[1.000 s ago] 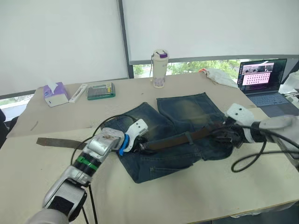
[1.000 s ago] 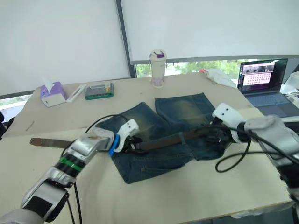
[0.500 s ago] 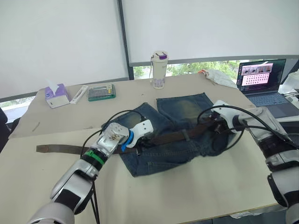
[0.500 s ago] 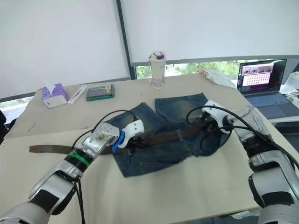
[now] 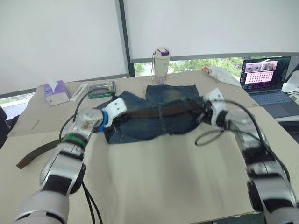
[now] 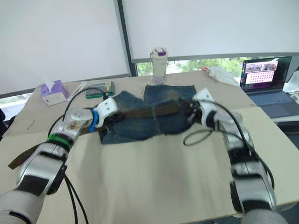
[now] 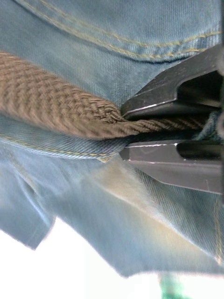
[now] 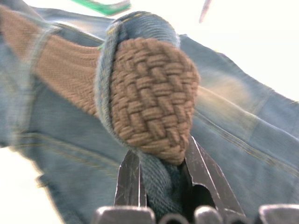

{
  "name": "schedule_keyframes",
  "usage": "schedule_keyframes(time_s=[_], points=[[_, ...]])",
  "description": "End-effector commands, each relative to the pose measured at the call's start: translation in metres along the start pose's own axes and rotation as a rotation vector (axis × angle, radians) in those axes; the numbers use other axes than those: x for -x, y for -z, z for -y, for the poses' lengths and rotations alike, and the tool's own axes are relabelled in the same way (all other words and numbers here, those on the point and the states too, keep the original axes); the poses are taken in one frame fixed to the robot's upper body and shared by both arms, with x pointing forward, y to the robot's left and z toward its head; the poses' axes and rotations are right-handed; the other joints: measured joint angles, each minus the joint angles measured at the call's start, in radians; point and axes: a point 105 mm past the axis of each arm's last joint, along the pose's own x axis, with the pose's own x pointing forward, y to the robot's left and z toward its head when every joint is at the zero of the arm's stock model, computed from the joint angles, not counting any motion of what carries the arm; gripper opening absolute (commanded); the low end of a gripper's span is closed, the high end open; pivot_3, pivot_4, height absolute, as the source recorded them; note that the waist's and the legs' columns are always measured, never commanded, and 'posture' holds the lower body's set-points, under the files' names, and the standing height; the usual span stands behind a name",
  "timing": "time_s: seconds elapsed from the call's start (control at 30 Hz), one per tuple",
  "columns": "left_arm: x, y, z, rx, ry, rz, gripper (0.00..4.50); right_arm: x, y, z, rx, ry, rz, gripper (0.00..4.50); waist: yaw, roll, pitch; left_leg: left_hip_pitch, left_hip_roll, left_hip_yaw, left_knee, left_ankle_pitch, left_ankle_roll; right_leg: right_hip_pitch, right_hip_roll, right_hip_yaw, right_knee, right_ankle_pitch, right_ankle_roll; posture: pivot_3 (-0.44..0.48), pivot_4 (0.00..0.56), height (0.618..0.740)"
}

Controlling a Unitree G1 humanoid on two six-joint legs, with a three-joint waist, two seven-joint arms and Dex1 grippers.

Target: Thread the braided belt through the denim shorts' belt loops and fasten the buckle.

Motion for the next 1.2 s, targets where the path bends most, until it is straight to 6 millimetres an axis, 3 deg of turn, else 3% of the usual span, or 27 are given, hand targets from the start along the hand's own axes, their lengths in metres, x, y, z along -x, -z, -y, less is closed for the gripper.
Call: schedule_keyframes(time_s=[0.03, 0.13, 0.2, 0.3, 0.4, 0.53, 0.73, 0.87, 1.03, 1.2], points=[[0.041, -0.028, 0.000, 0.281, 0.075, 0.193, 1.38, 0.020, -0.018, -0.033, 0.018, -0.077, 0.088, 0.00, -0.006, 0.000, 0.001, -0.001, 0.000, 0.000, 0.001, -0.001, 0.001, 0.000, 0.001, 0.000, 0.000, 0.000, 0.000, 0.000, 0.150, 0.740], [0.067, -0.034, 0.020, 0.414, 0.200, 0.173, 2.43, 0.029, -0.005, -0.061, 0.009, -0.120, 0.075, 0.00, -0.015, -0.001, 0.002, 0.001, 0.001, -0.001, 0.001, -0.004, 0.009, 0.001, 0.003, 0.000, 0.003, 0.000, 0.000, 0.000, 0.150, 0.740], [0.076, -0.035, 0.022, 0.444, 0.218, 0.155, 2.43, 0.035, -0.003, -0.078, -0.007, -0.158, 0.099, 0.00, -0.014, -0.001, 0.002, 0.007, 0.001, -0.001, 0.001, -0.004, 0.009, 0.005, 0.004, 0.000, 0.003, 0.000, 0.000, 0.000, 0.150, 0.740], [0.077, -0.049, 0.006, 0.466, 0.155, 0.202, 2.43, 0.044, -0.007, -0.097, -0.041, -0.209, 0.144, 0.00, 0.002, 0.000, 0.002, 0.019, 0.000, -0.001, -0.001, -0.006, 0.011, 0.018, 0.003, 0.000, 0.000, -0.002, 0.002, 0.000, 0.150, 0.740], [0.070, -0.048, -0.001, 0.463, 0.124, 0.174, 2.43, 0.053, -0.009, -0.110, -0.040, -0.246, 0.159, 0.00, 0.004, -0.003, 0.004, 0.020, -0.001, 0.000, 0.000, -0.006, 0.011, 0.021, 0.002, 0.000, -0.001, -0.003, 0.003, 0.000, 0.150, 0.740], [0.037, -0.027, -0.006, 0.427, 0.062, 0.047, 2.43, 0.072, 0.000, -0.140, 0.020, -0.379, 0.117, 0.00, 0.016, -0.004, 0.004, 0.020, -0.003, 0.001, 0.000, -0.003, 0.005, 0.021, 0.002, 0.000, -0.002, -0.003, 0.003, 0.000, 0.150, 0.740], [0.034, -0.022, 0.019, 0.349, 0.238, 0.003, 2.43, 0.076, -0.001, -0.125, -0.015, -0.296, 0.119, 0.00, 0.002, -0.009, 0.007, 0.019, -0.001, 0.005, 0.000, -0.003, 0.005, 0.020, 0.003, 0.002, -0.004, -0.003, 0.003, 0.000, 0.150, 0.740], [0.046, 0.004, 0.019, 0.287, 0.210, -0.109, 2.43, 0.077, 0.004, -0.124, -0.001, -0.278, 0.085, 0.00, 0.000, -0.008, 0.006, 0.020, 0.000, 0.005, -0.001, -0.004, 0.006, 0.020, 0.003, 0.003, -0.003, -0.003, 0.003, 0.000, 0.150, 0.740], [0.060, 0.017, 0.017, 0.292, 0.206, -0.152, 2.43, 0.075, 0.001, -0.123, -0.011, -0.265, 0.084, 0.00, 0.011, -0.008, 0.007, 0.019, 0.000, 0.005, 0.000, -0.005, 0.009, 0.021, 0.002, 0.002, -0.004, -0.003, 0.003, 0.000, 0.150, 0.740], [0.058, 0.031, 0.020, 0.245, 0.200, -0.205, 2.43, 0.073, -0.001, -0.125, -0.017, -0.272, 0.083, 0.00, 0.017, -0.008, 0.007, 0.020, -0.001, 0.005, 0.000, -0.007, 0.012, 0.021, 0.002, 0.002, -0.004, -0.003, 0.003, 0.000, 0.150, 0.740]])
